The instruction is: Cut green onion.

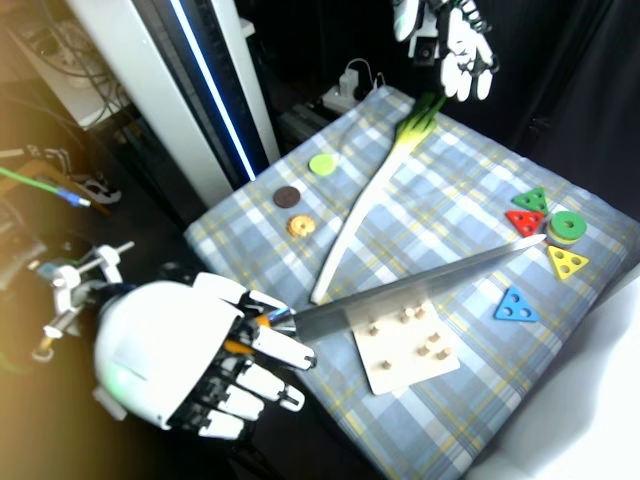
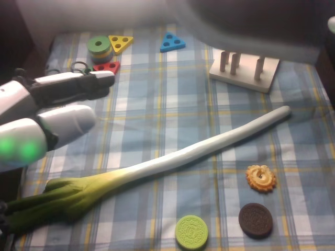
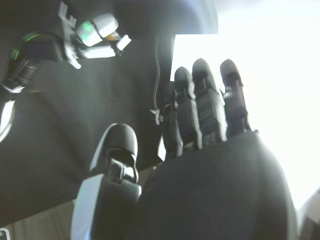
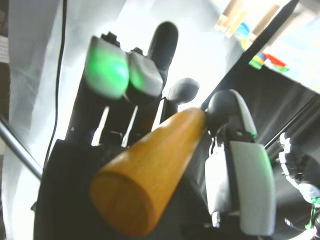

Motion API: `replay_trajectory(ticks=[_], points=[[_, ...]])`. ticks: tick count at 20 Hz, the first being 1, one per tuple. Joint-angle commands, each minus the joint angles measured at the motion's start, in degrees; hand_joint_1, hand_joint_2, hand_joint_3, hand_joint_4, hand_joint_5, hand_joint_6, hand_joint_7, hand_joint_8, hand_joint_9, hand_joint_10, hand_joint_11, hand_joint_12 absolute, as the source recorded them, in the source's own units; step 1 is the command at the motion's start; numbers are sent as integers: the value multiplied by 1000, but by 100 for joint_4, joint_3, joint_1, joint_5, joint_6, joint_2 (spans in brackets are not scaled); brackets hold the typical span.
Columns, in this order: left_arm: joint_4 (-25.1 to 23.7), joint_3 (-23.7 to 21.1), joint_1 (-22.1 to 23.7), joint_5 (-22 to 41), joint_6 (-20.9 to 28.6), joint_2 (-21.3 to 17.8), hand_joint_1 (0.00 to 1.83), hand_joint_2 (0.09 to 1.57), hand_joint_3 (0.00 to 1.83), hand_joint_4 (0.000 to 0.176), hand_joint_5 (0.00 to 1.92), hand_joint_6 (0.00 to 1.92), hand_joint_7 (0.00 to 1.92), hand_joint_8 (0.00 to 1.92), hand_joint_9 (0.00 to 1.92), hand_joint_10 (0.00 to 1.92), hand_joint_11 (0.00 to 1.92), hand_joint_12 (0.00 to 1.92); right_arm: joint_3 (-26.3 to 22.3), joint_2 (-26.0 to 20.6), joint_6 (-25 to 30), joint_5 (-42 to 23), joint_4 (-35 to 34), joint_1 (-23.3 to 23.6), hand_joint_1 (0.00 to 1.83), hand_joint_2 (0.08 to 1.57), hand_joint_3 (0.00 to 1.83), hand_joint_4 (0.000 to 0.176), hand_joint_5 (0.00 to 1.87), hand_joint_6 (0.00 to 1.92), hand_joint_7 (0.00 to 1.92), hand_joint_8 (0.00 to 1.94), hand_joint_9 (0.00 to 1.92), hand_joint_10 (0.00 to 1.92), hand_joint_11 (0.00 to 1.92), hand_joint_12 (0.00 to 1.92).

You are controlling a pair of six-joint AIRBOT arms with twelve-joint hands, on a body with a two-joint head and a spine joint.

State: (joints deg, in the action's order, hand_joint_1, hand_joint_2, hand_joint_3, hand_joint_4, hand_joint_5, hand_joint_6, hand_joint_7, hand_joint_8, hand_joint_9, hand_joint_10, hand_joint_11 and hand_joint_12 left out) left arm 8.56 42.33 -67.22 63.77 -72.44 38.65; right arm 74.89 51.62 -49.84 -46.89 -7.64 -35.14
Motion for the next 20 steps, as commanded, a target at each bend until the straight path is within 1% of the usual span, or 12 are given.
replay_trajectory(ticks=[1,2,3,5,7,8,10,13,14,17,18,20], points=[[-98,7,177,325,-91,46,9,1494,5,0,397,8,458,6,388,4,0,479,-24,-106,44,-1009,-139,102,204,1462,0,176,820,1921,1050,1941,1173,1921,1232,1921],[-204,4,318,144,-213,83,1,1486,0,0,447,14,471,5,386,1,0,467,-48,-139,44,-1066,-139,111,227,1458,0,176,794,1921,1033,1941,1162,1921,1230,1921],[-345,15,511,-126,-337,137,0,1448,0,0,407,1,411,1,319,0,0,311,-64,-174,44,-1106,-139,136,263,1465,0,176,824,1921,1078,1941,1226,1921,1310,1921],[-563,75,766,-456,-372,240,0,1428,0,0,401,0,393,0,298,0,0,282,-64,-209,27,-1150,-140,200,255,1469,1,176,828,1921,1106,1941,1260,1921,1342,1921],[-704,134,924,-701,-372,353,0,1413,0,0,442,0,416,0,342,1,0,452,-72,-237,23,-1217,-139,303,289,1526,11,169,796,1921,1107,1941,1287,1921,1373,1921],[-739,145,941,-781,-372,389,0,1400,0,0,471,5,394,2,339,2,0,431,-112,-266,22,-1297,-63,397,353,1532,0,114,788,1921,1080,1941,1268,1921,1341,1921],[-758,147,943,-835,-372,397,0,1389,0,0,511,6,412,3,339,4,0,527,-181,-315,22,-1362,76,496,297,1495,0,133,861,1921,1183,1941,1347,1921,1395,1921],[-771,140,943,-919,-372,413,0,1390,0,0,499,0,430,3,344,2,0,545,-443,-477,22,-1680,362,535,226,1490,0,152,817,1921,1141,1941,1325,1921,1407,1921],[-771,141,943,-935,-372,429,0,1393,1,0,489,1,398,5,314,5,0,453,-519,-519,20,-1817,433,535,290,1489,0,159,845,1921,1182,1941,1374,1921,1454,1921],[-806,141,952,-1011,-372,471,0,1402,3,0,482,0,402,8,323,9,0,306,-692,-610,16,-2055,556,534,415,1503,0,155,866,1921,1259,1941,1447,1921,1508,1921],[-846,136,978,-1064,-371,490,0,1413,1,0,483,0,426,2,352,3,0,376,-754,-616,16,-2092,589,534,409,1505,0,159,870,1921,1277,1941,1465,1921,1526,1921],[-1043,130,1068,-1265,-371,558,0,1403,0,0,375,0,336,1,278,0,0,309,-828,-554,16,-2109,633,529,373,1487,0,152,853,1921,1264,1941,1442,1921,1516,1921]])
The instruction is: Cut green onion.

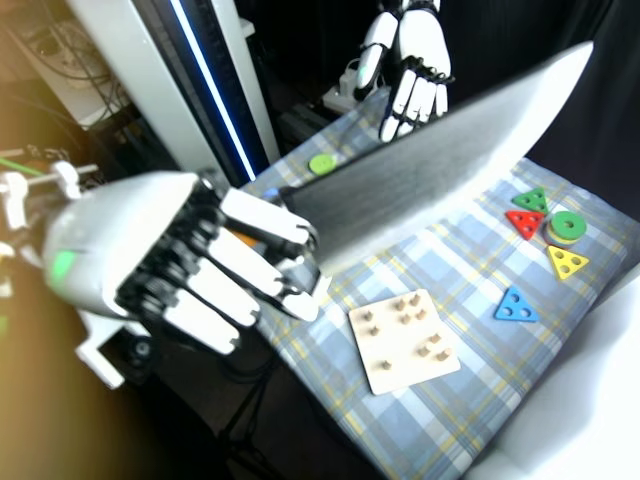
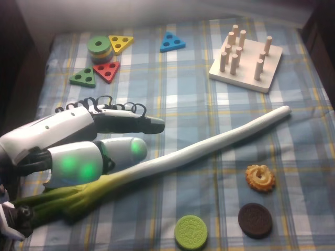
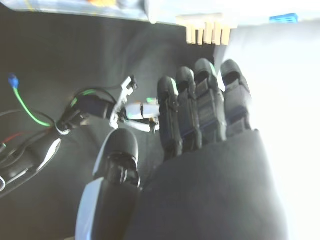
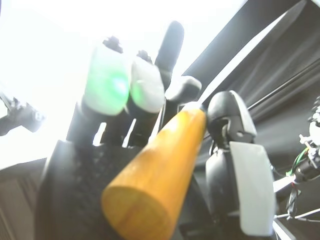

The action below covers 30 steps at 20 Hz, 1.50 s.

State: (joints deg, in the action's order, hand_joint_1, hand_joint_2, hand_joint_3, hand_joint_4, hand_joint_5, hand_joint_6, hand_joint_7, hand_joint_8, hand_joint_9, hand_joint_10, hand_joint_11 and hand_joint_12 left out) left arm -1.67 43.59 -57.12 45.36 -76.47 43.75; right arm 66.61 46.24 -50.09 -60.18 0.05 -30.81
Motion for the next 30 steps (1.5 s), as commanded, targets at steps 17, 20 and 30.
replay_trajectory(ticks=[17,20,30], points=[[-1877,58,1119,-1119,29,454,0,1284,0,0,81,7,47,1,4,1,0,0,-437,25,215,-1201,-53,-715,402,1478,2,0,805,1921,1186,1941,1370,1921,1454,1921],[-2120,72,1196,-1402,11,516,0,1271,0,0,87,6,35,0,0,0,0,0,-482,11,258,-1243,-52,-841,405,1465,0,0,850,1921,1189,1941,1350,1921,1420,1921],[-2119,137,1221,-2272,-599,785,0,1280,0,0,25,0,0,0,0,0,0,0,-632,-149,317,-1260,-55,-1283,420,1507,4,0,840,1921,1169,1941,1334,1921,1427,1921]])
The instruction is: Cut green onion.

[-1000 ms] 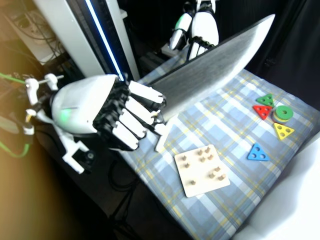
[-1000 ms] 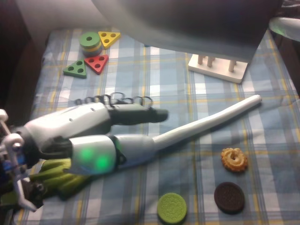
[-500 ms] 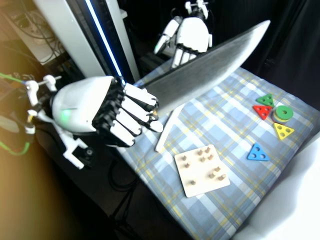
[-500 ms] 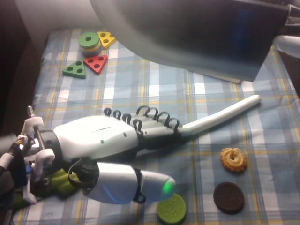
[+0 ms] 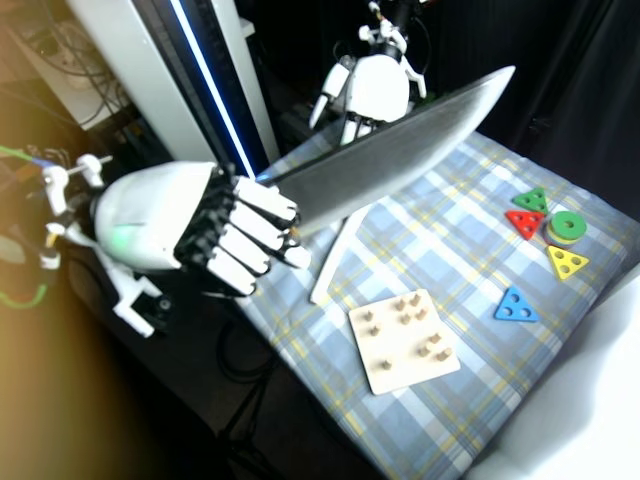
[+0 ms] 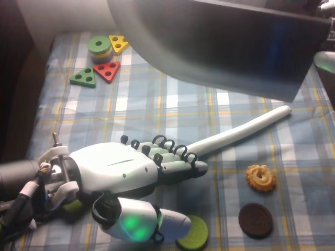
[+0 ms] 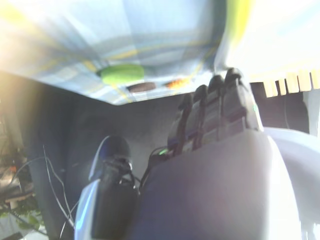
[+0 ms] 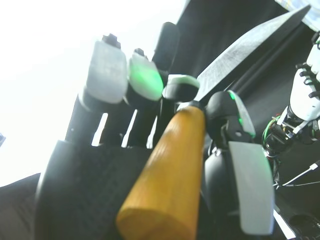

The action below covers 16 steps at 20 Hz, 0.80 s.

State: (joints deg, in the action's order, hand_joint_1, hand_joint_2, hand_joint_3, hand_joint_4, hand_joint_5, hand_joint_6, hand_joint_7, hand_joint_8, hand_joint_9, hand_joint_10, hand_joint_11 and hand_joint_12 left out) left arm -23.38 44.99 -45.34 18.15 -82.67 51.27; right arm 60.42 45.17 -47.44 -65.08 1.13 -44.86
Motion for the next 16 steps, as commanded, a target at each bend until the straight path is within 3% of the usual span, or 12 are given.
replay_trajectory(ticks=[1,2,3,4,6,10,13,16], points=[[75,1,45,448,21,36,0,1287,0,0,31,3,0,0,0,0,0,0,-19,-75,99,-738,-164,-51,421,1507,2,4,864,1921,1205,1941,1390,1921,1483,1921],[93,4,46,447,21,40,0,1289,0,0,30,2,3,1,0,0,0,0,-19,-86,120,-727,-164,-109,414,1515,3,14,868,1921,1224,1941,1419,1921,1510,1921],[117,11,46,448,21,46,0,1289,0,0,23,0,1,0,0,0,0,0,-19,-99,151,-710,-165,-214,408,1504,1,81,878,1921,1220,1941,1420,1921,1507,1921],[143,15,47,449,21,50,0,1288,0,0,14,0,0,0,0,0,0,0,-19,-100,167,-678,-165,-293,391,1508,2,110,887,1921,1234,1941,1441,1921,1522,1921],[191,14,48,457,22,48,0,1287,0,0,0,0,0,0,0,0,0,0,-18,-100,167,-570,-148,-350,388,1508,1,136,911,1921,1247,1941,1453,1921,1530,1921],[256,19,46,497,22,50,0,1285,0,0,0,0,0,0,0,0,0,0,-23,-127,221,-173,203,-354,405,1523,2,156,998,1921,1410,1941,1599,1921,1631,1921],[310,20,41,530,23,43,0,1277,0,0,4,1,0,0,0,0,0,0,-32,-126,293,-1,343,-357,648,1497,0,145,979,1921,1406,1941,1574,1921,1586,1921],[333,20,41,559,23,39,0,1275,0,0,62,20,15,5,0,0,0,0,-32,-127,320,43,389,-363,535,1494,2,153,992,1921,1420,1941,1563,1921,1564,1921]])
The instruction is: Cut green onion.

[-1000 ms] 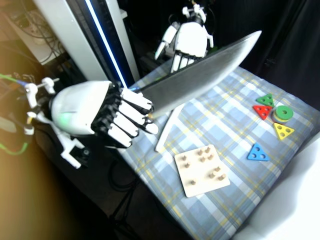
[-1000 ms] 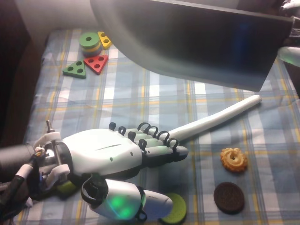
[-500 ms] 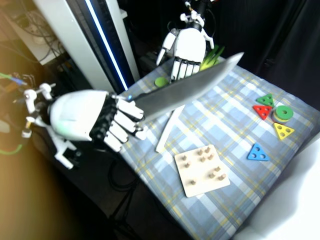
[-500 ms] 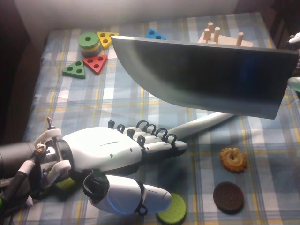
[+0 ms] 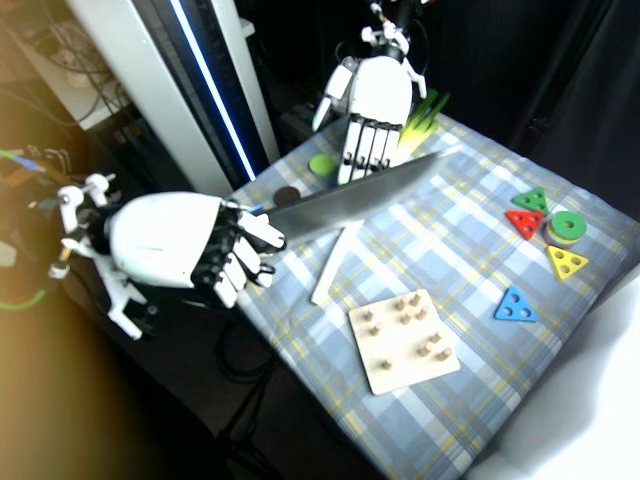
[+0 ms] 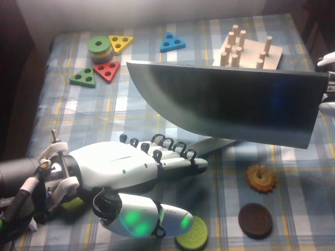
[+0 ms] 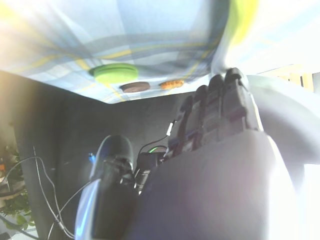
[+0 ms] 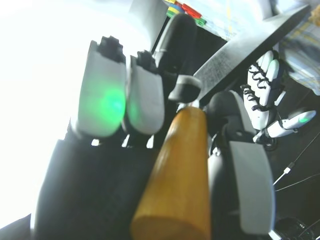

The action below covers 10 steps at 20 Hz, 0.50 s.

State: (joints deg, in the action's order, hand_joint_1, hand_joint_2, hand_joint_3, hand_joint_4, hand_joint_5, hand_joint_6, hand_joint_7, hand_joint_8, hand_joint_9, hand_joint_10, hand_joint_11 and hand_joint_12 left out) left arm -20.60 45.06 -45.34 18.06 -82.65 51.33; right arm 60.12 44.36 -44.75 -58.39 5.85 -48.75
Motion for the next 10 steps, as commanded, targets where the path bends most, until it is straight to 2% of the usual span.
replay_trajectory(ticks=[1,4,6,7,8,9,10], points=[[64,13,40,581,20,32,0,1281,0,0,63,18,13,3,0,0,0,0,-1,-52,60,-610,-63,26,532,1498,2,161,1016,1921,1433,1941,1568,1921,1559,1921],[124,23,31,627,20,30,0,1279,0,0,67,15,21,8,0,0,0,0,9,-51,69,-620,-56,26,502,1498,1,176,1030,1921,1454,1941,1591,1921,1582,1921],[202,34,23,680,18,18,0,1284,0,0,71,14,26,8,0,0,0,0,72,1,47,-873,-224,30,576,1499,0,174,974,1921,1417,1941,1561,1921,1565,1921],[263,48,26,719,17,12,0,1285,0,0,55,6,14,2,0,0,0,0,100,43,-109,-1281,-565,30,568,1490,0,169,962,1921,1370,1941,1519,1921,1530,1921],[280,51,31,732,16,11,0,1287,1,0,45,1,2,0,0,0,0,0,106,52,-159,-1411,-665,33,486,1493,1,170,987,1921,1353,1941,1495,1921,1514,1921],[327,53,42,772,13,1,0,1293,4,0,38,0,0,0,0,0,0,0,124,63,-228,-1616,-821,54,507,1478,1,106,917,1921,1247,1941,1397,1921,1440,1921],[422,50,43,858,-21,-21,0,1288,1,0,28,0,0,0,0,0,0,0,145,67,-305,-1814,-951,97,471,1466,0,83,879,1921,1207,1941,1344,1921,1386,1921]])
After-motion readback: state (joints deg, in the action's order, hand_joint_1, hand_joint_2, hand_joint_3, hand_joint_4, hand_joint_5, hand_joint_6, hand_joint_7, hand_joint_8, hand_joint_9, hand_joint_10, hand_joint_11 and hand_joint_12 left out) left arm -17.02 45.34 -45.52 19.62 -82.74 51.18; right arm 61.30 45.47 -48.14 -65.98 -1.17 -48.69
